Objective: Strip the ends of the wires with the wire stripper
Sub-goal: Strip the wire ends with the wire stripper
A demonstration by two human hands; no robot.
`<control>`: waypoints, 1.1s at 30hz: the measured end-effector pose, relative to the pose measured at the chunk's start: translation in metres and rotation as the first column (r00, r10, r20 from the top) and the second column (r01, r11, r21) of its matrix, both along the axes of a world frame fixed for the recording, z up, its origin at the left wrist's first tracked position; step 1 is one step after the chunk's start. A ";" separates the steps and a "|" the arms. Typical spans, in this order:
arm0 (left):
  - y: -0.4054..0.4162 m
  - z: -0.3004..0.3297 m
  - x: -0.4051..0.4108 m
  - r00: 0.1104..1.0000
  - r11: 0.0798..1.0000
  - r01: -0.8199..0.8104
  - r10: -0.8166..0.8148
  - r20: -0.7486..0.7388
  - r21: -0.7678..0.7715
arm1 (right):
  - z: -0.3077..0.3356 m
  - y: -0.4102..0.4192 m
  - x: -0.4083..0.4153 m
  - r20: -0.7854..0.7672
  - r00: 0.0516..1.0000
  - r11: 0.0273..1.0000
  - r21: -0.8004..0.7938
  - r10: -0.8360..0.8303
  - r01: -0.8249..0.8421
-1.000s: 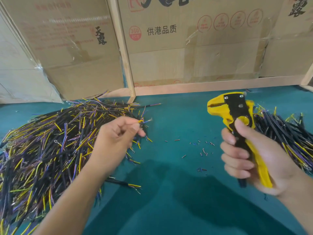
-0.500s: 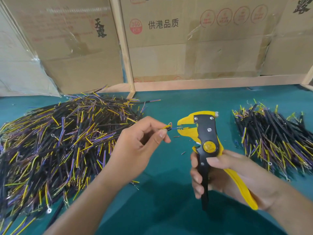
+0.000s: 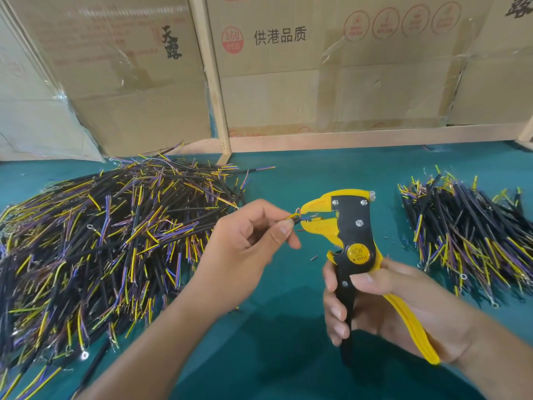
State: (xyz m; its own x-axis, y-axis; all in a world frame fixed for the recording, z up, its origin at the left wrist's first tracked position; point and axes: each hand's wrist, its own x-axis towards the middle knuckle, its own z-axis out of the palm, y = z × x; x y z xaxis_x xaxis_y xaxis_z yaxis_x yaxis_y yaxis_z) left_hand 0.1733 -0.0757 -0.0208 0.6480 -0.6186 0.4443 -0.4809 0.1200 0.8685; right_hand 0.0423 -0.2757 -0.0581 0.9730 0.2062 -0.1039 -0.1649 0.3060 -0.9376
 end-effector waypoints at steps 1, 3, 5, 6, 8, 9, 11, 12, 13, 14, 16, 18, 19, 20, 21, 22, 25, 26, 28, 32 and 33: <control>-0.001 0.000 0.000 1.000 1.000 0.010 -0.010 -0.028 -0.015 | -0.001 0.000 0.000 0.020 0.999 1.000 -0.018 -0.025 0.026; -0.002 -0.001 -0.001 0.993 0.997 0.032 -0.039 -0.112 -0.066 | 0.004 0.001 0.002 -0.008 0.999 0.999 -0.030 -0.033 0.032; -0.003 -0.002 -0.001 0.985 0.994 0.047 -0.062 -0.164 -0.097 | 0.006 0.003 -0.001 -0.043 0.997 0.998 -0.008 -0.061 0.061; -0.004 -0.002 -0.002 0.984 0.994 0.048 -0.063 -0.165 -0.095 | 0.007 0.004 -0.002 -0.045 0.996 0.997 -0.005 -0.072 0.071; -0.004 -0.002 -0.002 0.988 0.996 0.040 -0.051 -0.148 -0.077 | 0.010 0.007 -0.001 -0.040 0.996 0.997 -0.011 -0.076 0.076; -0.003 -0.001 -0.002 0.989 0.997 0.035 -0.045 -0.142 -0.070 | 0.011 0.008 -0.001 -0.037 0.996 0.997 -0.014 -0.081 0.080; -0.003 -0.001 -0.002 0.989 0.998 0.026 -0.035 -0.143 -0.060 | 0.016 0.012 0.001 -0.037 0.998 0.999 0.022 -0.045 0.046; -0.003 -0.001 -0.002 0.989 0.998 0.022 -0.030 -0.145 -0.055 | 0.020 0.015 0.001 -0.033 0.999 0.998 0.068 -0.001 0.003; -0.003 -0.001 -0.003 0.989 0.998 0.020 -0.027 -0.148 -0.053 | 0.022 0.017 0.002 -0.028 0.999 0.994 0.111 0.028 -0.024; -0.003 -0.001 -0.003 0.988 0.999 0.018 -0.026 -0.149 -0.052 | 0.024 0.018 0.003 -0.031 0.999 0.990 0.135 0.033 -0.029; -0.003 -0.002 -0.003 0.990 0.999 0.013 -0.020 -0.143 -0.045 | 0.024 0.019 0.003 -0.045 0.999 0.989 0.147 0.018 -0.012; -0.004 -0.002 -0.003 0.990 0.999 0.010 -0.015 -0.140 -0.038 | 0.024 0.020 0.002 -0.063 0.998 0.988 0.154 0.005 0.004; -0.004 -0.002 -0.003 0.990 0.999 0.010 -0.015 -0.143 -0.038 | 0.023 0.021 0.002 -0.067 0.998 0.988 0.155 0.001 0.009; -0.004 -0.002 -0.003 0.989 0.999 0.010 -0.015 -0.144 -0.037 | 0.023 0.022 0.001 -0.075 0.997 0.987 0.158 -0.003 0.015; -0.004 -0.001 -0.003 0.990 0.999 0.009 -0.013 -0.142 -0.034 | 0.024 0.022 0.001 -0.082 0.997 0.987 0.158 -0.010 0.023; -0.004 -0.001 -0.003 0.990 1.000 0.005 -0.009 -0.140 -0.030 | 0.024 0.023 0.001 -0.089 0.996 0.987 0.155 -0.018 0.032; -0.004 -0.001 -0.003 0.990 1.000 -0.006 0.004 -0.140 -0.018 | 0.025 0.025 0.000 -0.103 0.994 0.989 0.144 -0.031 0.046; -0.004 -0.002 -0.003 0.990 1.000 -0.010 0.007 -0.140 -0.015 | 0.025 0.026 0.000 -0.108 0.994 0.989 0.140 -0.034 0.049; -0.004 -0.002 -0.002 0.990 1.000 -0.014 0.013 -0.140 -0.011 | 0.025 0.028 0.000 -0.121 0.991 0.989 0.126 -0.057 0.073; -0.004 -0.003 -0.002 0.989 1.000 -0.016 0.016 -0.149 0.004 | 0.024 0.030 0.002 -0.148 0.978 0.984 0.078 -0.147 0.160; -0.005 -0.004 -0.002 0.988 1.000 -0.017 0.018 -0.153 0.011 | 0.024 0.031 0.002 -0.153 0.976 0.983 0.071 -0.156 0.169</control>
State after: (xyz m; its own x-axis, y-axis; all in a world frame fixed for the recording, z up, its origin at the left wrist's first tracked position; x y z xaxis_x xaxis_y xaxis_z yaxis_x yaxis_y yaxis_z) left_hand 0.1713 -0.0803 -0.0248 0.7190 -0.6100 0.3330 -0.3438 0.1042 0.9332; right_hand 0.0441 -0.2452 -0.0342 0.9697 0.0605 -0.2365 -0.2399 0.4155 -0.8774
